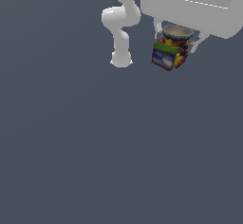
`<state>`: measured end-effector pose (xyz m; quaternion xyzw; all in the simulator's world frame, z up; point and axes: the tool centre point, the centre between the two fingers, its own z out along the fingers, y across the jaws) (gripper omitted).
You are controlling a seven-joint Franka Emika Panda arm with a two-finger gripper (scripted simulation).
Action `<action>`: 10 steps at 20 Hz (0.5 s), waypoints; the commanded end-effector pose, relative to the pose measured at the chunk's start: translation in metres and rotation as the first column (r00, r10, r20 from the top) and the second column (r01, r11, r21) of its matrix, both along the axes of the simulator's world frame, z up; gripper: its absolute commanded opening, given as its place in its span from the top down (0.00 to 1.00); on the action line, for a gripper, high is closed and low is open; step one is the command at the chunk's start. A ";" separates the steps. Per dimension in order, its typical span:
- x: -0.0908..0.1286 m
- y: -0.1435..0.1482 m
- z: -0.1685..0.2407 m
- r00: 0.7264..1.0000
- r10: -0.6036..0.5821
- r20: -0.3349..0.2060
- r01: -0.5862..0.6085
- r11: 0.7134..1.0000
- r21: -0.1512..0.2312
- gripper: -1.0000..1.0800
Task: Pick up the object and move it to a goal position.
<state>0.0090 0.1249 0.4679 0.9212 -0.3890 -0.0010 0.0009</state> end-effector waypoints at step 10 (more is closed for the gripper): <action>0.002 0.002 0.026 1.000 0.000 0.003 0.000 1.000 0.001 1.00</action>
